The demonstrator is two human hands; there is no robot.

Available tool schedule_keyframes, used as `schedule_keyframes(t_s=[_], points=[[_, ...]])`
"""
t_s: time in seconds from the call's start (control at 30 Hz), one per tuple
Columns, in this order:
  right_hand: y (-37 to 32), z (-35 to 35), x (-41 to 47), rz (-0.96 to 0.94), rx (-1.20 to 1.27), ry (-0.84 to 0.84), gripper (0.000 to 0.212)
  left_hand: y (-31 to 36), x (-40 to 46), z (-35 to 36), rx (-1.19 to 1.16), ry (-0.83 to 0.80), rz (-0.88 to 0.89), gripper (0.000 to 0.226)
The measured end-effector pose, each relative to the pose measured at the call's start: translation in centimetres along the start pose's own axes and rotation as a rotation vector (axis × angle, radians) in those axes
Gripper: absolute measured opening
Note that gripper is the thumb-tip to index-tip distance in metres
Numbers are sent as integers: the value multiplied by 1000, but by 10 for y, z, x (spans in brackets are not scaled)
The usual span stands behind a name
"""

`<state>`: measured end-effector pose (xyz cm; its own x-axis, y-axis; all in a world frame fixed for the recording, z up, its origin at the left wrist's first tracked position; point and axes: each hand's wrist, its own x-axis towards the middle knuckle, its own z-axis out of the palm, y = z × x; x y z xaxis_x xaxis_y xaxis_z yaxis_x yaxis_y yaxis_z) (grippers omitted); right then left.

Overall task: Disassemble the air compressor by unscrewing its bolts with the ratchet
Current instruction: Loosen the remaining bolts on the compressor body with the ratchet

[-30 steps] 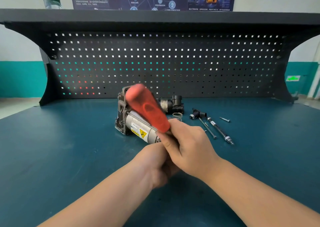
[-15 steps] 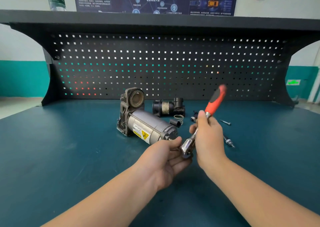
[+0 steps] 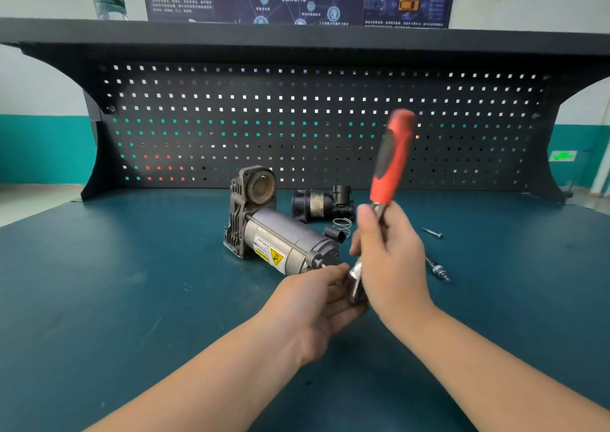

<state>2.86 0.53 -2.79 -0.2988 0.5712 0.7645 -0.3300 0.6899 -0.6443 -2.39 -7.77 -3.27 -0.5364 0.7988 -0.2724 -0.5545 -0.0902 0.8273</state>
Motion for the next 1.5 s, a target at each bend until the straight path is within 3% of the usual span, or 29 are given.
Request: schedule_keyframes(t_s=[0.07, 0.13, 0.23, 0.3, 0.37, 0.53, 0.7, 0.77, 0.83, 0.9, 1.1, 1.2, 1.27, 1.37, 1.43, 1.5], points=[[-6, -1, -3, -384, -200, -132, 24, -1, 0, -1, 13, -31, 13, 14], [-8, -1, -6, -708, -381, -248, 34, 0, 0, -6, -19, -64, 25, 25], [-5, -1, -7, -795, -418, -291, 49, 1, 1, -9, -42, -66, 34, 30], [-4, 0, -8, -654, -342, -210, 40, 0, 1, -6, -10, -71, 1, 21], [-2, 1, -9, -395, -210, -116, 29, 1, 1, -3, 14, -62, -16, 17], [8, 3, 3, 240, 1, 116, 31, 2, 2, -1, -35, -7, -22, 13], [28, 1, 11, 1063, 429, 301, 29, 3, 3, 0, -42, -6, -39, 12], [31, 2, 10, 1163, 503, 317, 28, 3, 2, 0, -42, -8, -37, 15], [31, 3, 10, 1094, 497, 303, 27, 2, 2, 0, -39, -10, -34, 17], [27, 2, 11, 887, 416, 270, 26, 1, 2, 0, -25, -10, -31, 15], [-2, 1, -2, -18, 30, -5, 28, 0, -2, 0, -24, -31, -13, 11], [-8, -2, -7, -555, -274, -228, 30, -2, -5, 0, -81, -91, 0, 32], [-6, -2, -8, -775, -400, -340, 42, -1, -4, -4, -143, -116, 9, 40], [-2, -1, -8, -743, -358, -282, 30, 1, -3, -6, -85, -94, -3, 32], [1, -1, -10, -553, -268, -169, 17, 2, -1, -4, -42, -96, -17, 24], [3, 1, -9, -269, -129, -89, 24, 1, -1, 0, -24, -75, -32, 17]])
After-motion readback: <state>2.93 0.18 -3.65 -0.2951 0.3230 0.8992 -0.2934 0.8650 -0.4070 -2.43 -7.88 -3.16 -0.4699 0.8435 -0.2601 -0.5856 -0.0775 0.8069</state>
